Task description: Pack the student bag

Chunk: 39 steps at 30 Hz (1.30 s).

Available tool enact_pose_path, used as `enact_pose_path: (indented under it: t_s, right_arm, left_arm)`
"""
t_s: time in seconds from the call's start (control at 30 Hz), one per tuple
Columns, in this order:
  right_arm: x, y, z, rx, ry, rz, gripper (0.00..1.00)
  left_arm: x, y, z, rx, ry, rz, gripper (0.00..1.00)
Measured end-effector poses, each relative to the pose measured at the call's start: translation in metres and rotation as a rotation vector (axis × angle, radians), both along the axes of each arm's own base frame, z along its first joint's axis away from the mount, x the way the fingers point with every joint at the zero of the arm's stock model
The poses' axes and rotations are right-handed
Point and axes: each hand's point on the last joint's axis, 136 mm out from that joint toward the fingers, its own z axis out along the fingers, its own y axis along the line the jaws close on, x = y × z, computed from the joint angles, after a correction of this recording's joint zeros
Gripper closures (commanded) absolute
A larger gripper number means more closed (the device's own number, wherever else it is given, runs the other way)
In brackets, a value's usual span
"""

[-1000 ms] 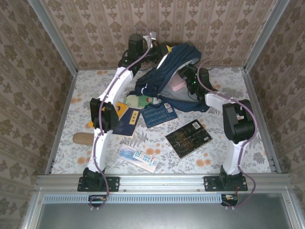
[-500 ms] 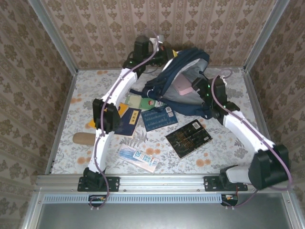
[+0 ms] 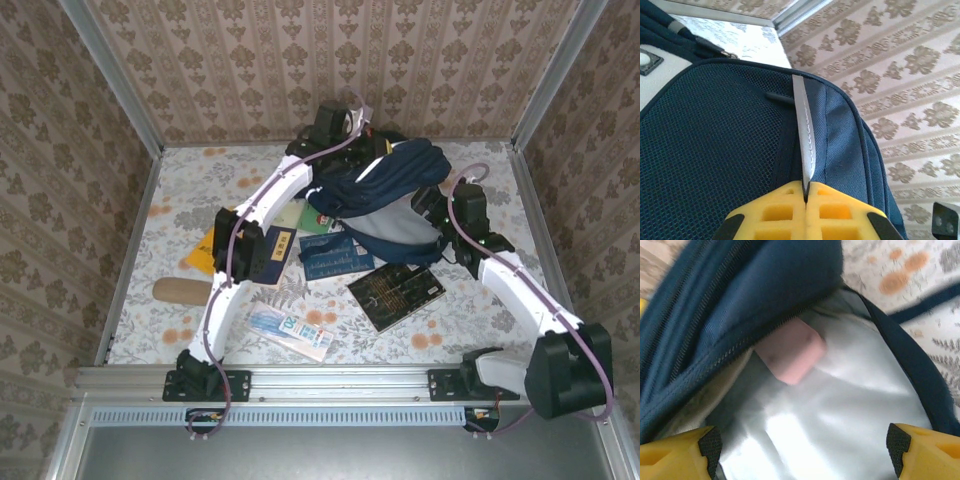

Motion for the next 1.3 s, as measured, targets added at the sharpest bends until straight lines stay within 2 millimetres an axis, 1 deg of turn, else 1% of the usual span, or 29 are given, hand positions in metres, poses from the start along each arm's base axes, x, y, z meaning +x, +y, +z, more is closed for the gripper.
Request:
enact_pose_path:
  t_s: [0.03, 0.07, 0.1, 0.13, 0.17, 0.23, 0.3, 0.37, 0.4, 0.47, 0.5, 0.57, 0.6, 0.63, 0.67, 0.7, 0.73, 0.77, 0.8, 0.83, 0.87, 0.93, 1.03, 1.07, 1.1, 1.13, 1.23, 1.3]
  right_arm:
    - [-0.003, 0.005, 0.000, -0.002, 0.006, 0.017, 0.10]
    - [-0.007, 0.010, 0.003, -0.008, 0.000, 0.036, 0.09]
    - [-0.013, 0.018, 0.012, -0.019, -0.018, 0.061, 0.08]
    - [-0.021, 0.024, 0.024, -0.031, -0.048, 0.085, 0.08]
    - [-0.028, 0.029, 0.036, -0.040, -0.080, 0.104, 0.07]
    - [-0.048, 0.036, 0.066, -0.048, -0.171, 0.148, 0.07]
    - [-0.063, 0.036, 0.089, -0.053, -0.245, 0.166, 0.07]
    - [-0.072, 0.037, 0.096, -0.062, -0.269, 0.193, 0.07]
    - [-0.073, 0.039, 0.096, -0.066, -0.267, 0.210, 0.07]
    - [-0.073, 0.051, 0.080, -0.078, -0.215, 0.276, 0.07]
    - [-0.073, 0.058, 0.072, -0.082, -0.187, 0.311, 0.07]
    - [-0.075, 0.079, 0.047, -0.084, -0.102, 0.411, 0.08]
    - [-0.078, 0.089, 0.036, -0.082, -0.063, 0.458, 0.08]
    - [-0.082, 0.103, 0.026, -0.080, -0.024, 0.517, 0.08]
    - [-0.087, 0.114, 0.019, -0.079, 0.005, 0.565, 0.08]
    - [-0.094, 0.130, 0.013, -0.076, 0.038, 0.633, 0.08]
    - [-0.101, 0.146, 0.007, -0.069, 0.067, 0.701, 0.08]
    - [-0.107, 0.160, 0.003, -0.063, 0.092, 0.761, 0.09]
    - [-0.114, 0.175, -0.001, -0.059, 0.116, 0.819, 0.08]
    - [-0.123, 0.189, -0.008, -0.061, 0.147, 0.879, 0.08]
    - [-0.131, 0.201, -0.014, -0.067, 0.173, 0.928, 0.08]
    - [-0.153, 0.225, -0.031, -0.092, 0.237, 1.039, 0.08]
    - [-0.182, 0.250, -0.059, -0.118, 0.340, 1.162, 0.08]
    - [-0.187, 0.255, -0.068, -0.123, 0.372, 1.184, 0.08]
    - [-0.192, 0.259, -0.079, -0.133, 0.410, 1.202, 0.08]
    - [-0.196, 0.263, -0.089, -0.144, 0.448, 1.214, 0.08]
    - [-0.199, 0.272, -0.108, -0.171, 0.514, 1.234, 0.08]
    - [-0.198, 0.279, -0.114, -0.183, 0.534, 1.245, 0.08]
  left_arm:
    - [0.006, 0.001, -0.004, 0.004, -0.003, 0.014, 0.96]
    - [0.010, 0.002, -0.010, 0.012, -0.001, 0.023, 0.89]
    - [0.014, 0.004, -0.015, 0.020, 0.000, 0.029, 0.78]
    - [0.017, 0.006, -0.019, 0.030, 0.001, 0.039, 0.68]
    - [0.020, 0.008, -0.022, 0.036, 0.008, 0.050, 0.62]
    - [0.023, 0.014, -0.026, 0.055, 0.008, 0.062, 0.50]
    - [0.025, 0.020, -0.027, 0.067, 0.005, 0.078, 0.44]
    - [0.020, 0.032, -0.029, 0.100, 0.020, 0.100, 0.42]
    - [0.015, 0.038, -0.029, 0.116, 0.029, 0.108, 0.41]
    - [0.000, 0.059, -0.024, 0.159, 0.040, 0.136, 0.41]
    - [-0.008, 0.070, -0.018, 0.175, 0.037, 0.151, 0.41]
    - [-0.028, 0.101, 0.001, 0.202, 0.020, 0.193, 0.41]
    - [-0.038, 0.118, 0.011, 0.212, 0.009, 0.218, 0.41]
    - [-0.050, 0.140, 0.025, 0.216, -0.008, 0.253, 0.41]
    - [-0.059, 0.158, 0.034, 0.215, -0.018, 0.281, 0.41]
    - [-0.072, 0.183, 0.046, 0.208, -0.029, 0.317, 0.40]
    - [-0.085, 0.205, 0.051, 0.203, -0.037, 0.352, 0.40]
    - [-0.094, 0.224, 0.053, 0.203, -0.037, 0.384, 0.39]
    - [-0.107, 0.246, 0.050, 0.209, -0.028, 0.421, 0.39]
    - [-0.121, 0.262, 0.043, 0.222, -0.015, 0.446, 0.38]
    - [-0.134, 0.271, 0.031, 0.241, 0.009, 0.457, 0.38]
    - [-0.166, 0.283, -0.004, 0.296, 0.089, 0.447, 0.37]
    - [-0.209, 0.298, -0.060, 0.368, 0.224, 0.436, 0.34]
    - [-0.222, 0.303, -0.074, 0.384, 0.261, 0.438, 0.34]
    - [-0.238, 0.311, -0.091, 0.401, 0.308, 0.448, 0.34]
    - [-0.251, 0.318, -0.103, 0.411, 0.346, 0.458, 0.34]
    - [-0.282, 0.333, -0.129, 0.411, 0.428, 0.500, 0.32]
    - [-0.295, 0.338, -0.142, 0.401, 0.468, 0.525, 0.32]
